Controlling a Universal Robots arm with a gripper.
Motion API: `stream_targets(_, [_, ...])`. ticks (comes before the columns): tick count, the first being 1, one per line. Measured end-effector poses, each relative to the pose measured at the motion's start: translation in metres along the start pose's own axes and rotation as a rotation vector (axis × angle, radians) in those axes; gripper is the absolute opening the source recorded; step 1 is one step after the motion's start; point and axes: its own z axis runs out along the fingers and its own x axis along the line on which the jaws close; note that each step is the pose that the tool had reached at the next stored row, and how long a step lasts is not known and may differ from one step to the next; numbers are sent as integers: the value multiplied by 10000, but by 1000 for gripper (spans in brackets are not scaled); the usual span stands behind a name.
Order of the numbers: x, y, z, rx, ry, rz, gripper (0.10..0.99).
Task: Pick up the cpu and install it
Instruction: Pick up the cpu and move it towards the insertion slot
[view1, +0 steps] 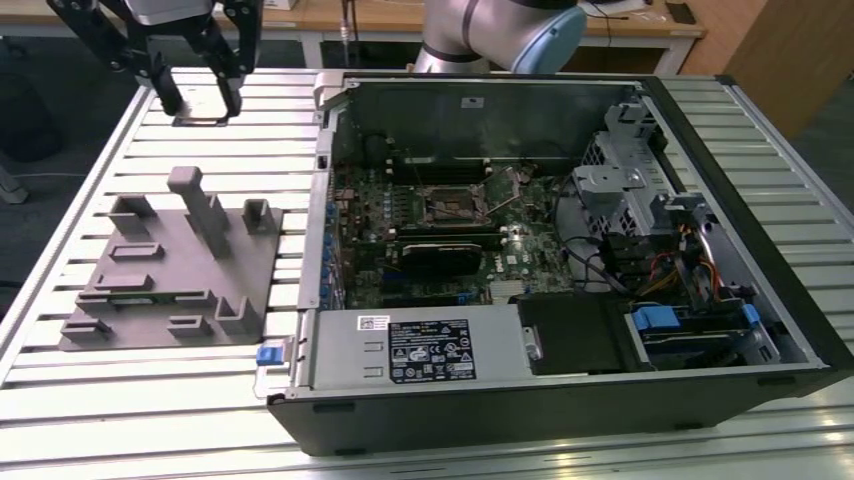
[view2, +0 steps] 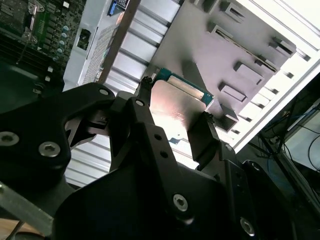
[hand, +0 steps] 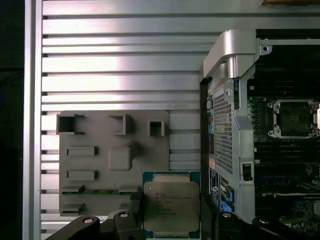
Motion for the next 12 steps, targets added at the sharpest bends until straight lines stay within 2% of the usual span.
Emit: stream_targets(12, [-184, 5, 5, 1, 0, 0, 541])
